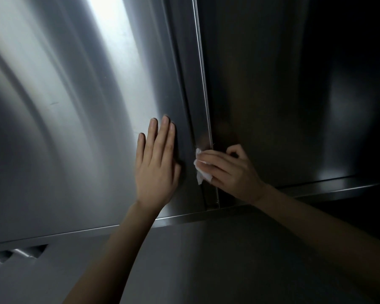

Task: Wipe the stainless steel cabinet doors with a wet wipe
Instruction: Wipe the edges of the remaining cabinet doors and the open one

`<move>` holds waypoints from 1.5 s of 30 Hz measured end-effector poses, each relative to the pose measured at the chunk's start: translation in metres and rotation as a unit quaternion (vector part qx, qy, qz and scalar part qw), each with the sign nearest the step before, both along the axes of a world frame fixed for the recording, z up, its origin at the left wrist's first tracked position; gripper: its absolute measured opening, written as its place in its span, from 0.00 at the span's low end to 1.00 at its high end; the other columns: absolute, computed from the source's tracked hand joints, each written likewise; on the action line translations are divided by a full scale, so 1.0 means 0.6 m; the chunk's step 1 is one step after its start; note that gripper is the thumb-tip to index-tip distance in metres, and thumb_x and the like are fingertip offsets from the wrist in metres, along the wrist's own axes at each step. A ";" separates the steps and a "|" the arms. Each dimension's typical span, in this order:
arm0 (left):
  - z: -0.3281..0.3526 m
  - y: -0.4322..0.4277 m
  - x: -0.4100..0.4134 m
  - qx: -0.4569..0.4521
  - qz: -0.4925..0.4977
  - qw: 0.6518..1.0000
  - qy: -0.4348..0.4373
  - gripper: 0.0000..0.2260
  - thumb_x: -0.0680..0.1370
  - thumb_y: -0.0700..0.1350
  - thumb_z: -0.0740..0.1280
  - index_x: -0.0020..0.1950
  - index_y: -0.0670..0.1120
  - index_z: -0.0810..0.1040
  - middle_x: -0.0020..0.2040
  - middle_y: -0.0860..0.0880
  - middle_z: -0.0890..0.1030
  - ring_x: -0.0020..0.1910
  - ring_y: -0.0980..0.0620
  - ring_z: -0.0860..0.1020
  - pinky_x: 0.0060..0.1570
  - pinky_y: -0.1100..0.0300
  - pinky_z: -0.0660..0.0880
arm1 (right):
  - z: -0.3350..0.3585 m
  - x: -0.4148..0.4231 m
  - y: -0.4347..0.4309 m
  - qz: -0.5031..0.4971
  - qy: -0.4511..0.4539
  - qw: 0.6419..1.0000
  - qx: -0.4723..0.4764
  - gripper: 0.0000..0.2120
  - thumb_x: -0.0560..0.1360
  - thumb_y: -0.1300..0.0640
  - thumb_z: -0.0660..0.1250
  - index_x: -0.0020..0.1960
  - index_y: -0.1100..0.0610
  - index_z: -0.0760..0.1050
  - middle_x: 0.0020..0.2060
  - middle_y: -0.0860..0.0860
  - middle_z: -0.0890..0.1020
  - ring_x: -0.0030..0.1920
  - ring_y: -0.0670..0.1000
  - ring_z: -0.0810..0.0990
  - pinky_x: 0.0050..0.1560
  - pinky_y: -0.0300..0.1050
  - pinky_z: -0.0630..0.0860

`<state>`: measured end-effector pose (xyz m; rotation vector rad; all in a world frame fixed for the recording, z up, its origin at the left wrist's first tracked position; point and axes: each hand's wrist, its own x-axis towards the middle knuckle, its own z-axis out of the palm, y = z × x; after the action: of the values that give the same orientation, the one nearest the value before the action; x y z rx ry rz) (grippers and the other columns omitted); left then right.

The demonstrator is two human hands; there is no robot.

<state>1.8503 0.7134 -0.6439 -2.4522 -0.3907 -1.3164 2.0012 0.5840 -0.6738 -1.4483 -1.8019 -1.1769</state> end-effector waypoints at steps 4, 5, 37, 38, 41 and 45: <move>0.004 -0.004 -0.003 -0.004 0.003 1.000 0.010 0.30 0.73 0.39 0.60 0.76 0.38 0.58 0.76 0.42 0.56 0.77 0.44 0.50 0.76 0.48 0.46 | -0.005 0.004 -0.014 -0.005 0.000 0.998 -0.062 0.16 0.78 0.50 0.64 0.58 0.60 0.79 0.62 0.55 0.78 0.62 0.51 0.76 0.47 0.48 0.67; 0.005 -0.005 -0.004 -0.006 0.004 1.000 0.013 0.30 0.73 0.39 0.60 0.76 0.38 0.59 0.76 0.42 0.56 0.77 0.44 0.51 0.75 0.48 0.47 | -0.003 0.005 -0.013 -0.008 -0.005 0.998 -0.057 0.14 0.77 0.53 0.65 0.57 0.60 0.80 0.61 0.55 0.79 0.61 0.51 0.77 0.48 0.48 0.67; -0.011 0.008 0.012 0.003 -0.008 1.000 -0.025 0.32 0.71 0.38 0.61 0.76 0.38 0.59 0.76 0.41 0.61 0.77 0.40 0.53 0.75 0.46 0.48 | -0.058 0.009 0.019 0.014 -0.046 0.998 0.033 0.07 0.74 0.63 0.70 0.38 0.59 0.81 0.41 0.52 0.83 0.41 0.52 0.81 0.36 0.46 0.64; -0.011 0.008 0.014 0.004 -0.009 1.000 -0.028 0.33 0.70 0.38 0.61 0.76 0.38 0.59 0.76 0.41 0.61 0.77 0.39 0.53 0.75 0.46 0.48 | -0.065 0.008 0.019 0.014 -0.044 0.998 0.033 0.07 0.74 0.63 0.70 0.37 0.59 0.81 0.41 0.51 0.83 0.41 0.52 0.81 0.36 0.46 0.64; -0.012 0.006 0.015 0.008 -0.003 0.999 -0.032 0.34 0.69 0.38 0.63 0.75 0.37 0.60 0.75 0.39 0.63 0.76 0.39 0.53 0.76 0.46 0.47 | -0.094 0.005 0.017 0.012 -0.047 0.999 -0.003 0.10 0.76 0.62 0.67 0.36 0.58 0.80 0.41 0.50 0.83 0.39 0.52 0.81 0.36 0.46 0.63; -0.011 0.005 0.017 0.010 0.000 0.999 -0.032 0.34 0.69 0.37 0.63 0.75 0.36 0.60 0.75 0.38 0.62 0.76 0.38 0.53 0.76 0.46 0.46 | -0.146 -0.002 0.009 0.004 -0.072 0.996 -0.058 0.16 0.77 0.64 0.62 0.34 0.57 0.81 0.38 0.50 0.83 0.36 0.51 0.80 0.35 0.43 0.68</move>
<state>1.8604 0.7161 -0.6507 -2.3987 -0.3923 -1.3956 2.0001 0.5893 -0.7613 -1.4507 -2.0018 -1.2173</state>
